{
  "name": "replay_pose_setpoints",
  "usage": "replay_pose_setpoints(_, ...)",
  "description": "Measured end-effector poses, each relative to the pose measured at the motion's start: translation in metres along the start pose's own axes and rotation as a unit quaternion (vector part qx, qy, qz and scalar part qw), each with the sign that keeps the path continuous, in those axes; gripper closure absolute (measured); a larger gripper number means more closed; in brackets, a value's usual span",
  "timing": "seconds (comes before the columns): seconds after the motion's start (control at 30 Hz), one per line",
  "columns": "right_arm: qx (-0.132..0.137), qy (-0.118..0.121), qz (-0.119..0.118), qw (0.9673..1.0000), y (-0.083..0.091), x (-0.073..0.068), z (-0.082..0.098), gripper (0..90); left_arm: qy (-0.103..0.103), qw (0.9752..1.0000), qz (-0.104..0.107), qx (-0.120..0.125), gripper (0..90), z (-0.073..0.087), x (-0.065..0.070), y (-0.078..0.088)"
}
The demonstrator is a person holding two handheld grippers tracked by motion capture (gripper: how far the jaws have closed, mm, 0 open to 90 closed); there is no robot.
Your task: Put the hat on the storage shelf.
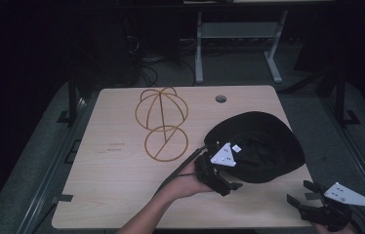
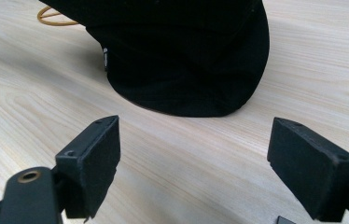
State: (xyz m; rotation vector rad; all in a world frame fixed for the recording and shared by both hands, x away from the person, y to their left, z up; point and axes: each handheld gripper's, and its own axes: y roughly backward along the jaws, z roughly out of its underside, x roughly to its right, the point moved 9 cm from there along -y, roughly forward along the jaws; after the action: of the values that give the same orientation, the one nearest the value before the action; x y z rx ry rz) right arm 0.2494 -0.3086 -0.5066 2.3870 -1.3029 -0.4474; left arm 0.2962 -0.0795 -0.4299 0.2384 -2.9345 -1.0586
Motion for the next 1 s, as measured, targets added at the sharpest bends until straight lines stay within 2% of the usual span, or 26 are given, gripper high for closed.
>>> replay_pose_setpoints(0.23,0.0,0.002,-0.002,1.0,-0.001,-0.001,0.0,16.7,0.003,0.9999,0.005,-0.011,21.6,0.001,-0.002,-0.013)
replay_pose_setpoints(0.57,-0.001,0.001,-0.005,1.0,-0.002,-0.001,0.0,16.7,0.001,0.9991,0.007,-0.043,24.1,0.009,-0.004,-0.031)
replay_pose_setpoints(0.7,-0.001,0.0,-0.006,1.0,-0.002,-0.001,-0.001,16.6,-0.006,0.9984,-0.001,-0.057,28.5,0.011,-0.006,-0.037)
replay_pose_setpoints(0.83,-0.003,0.002,-0.008,1.0,-0.003,-0.002,0.0,16.7,-0.012,0.9974,-0.018,-0.069,36.3,0.015,-0.009,-0.043)
replay_pose_setpoints(0.9,-0.004,0.001,-0.008,1.0,-0.003,-0.002,0.0,16.7,-0.017,0.9968,-0.028,-0.073,38.3,0.016,-0.009,-0.046)
replay_pose_setpoints(0.93,-0.004,0.001,-0.008,1.0,-0.003,-0.002,0.0,16.7,-0.021,0.9966,-0.033,-0.073,42.6,0.016,-0.01,-0.046)
replay_pose_setpoints(1.0,-0.004,0.003,-0.007,1.0,-0.004,-0.001,0.0,16.7,-0.025,0.9962,-0.041,-0.073,43.6,0.016,-0.01,-0.046)
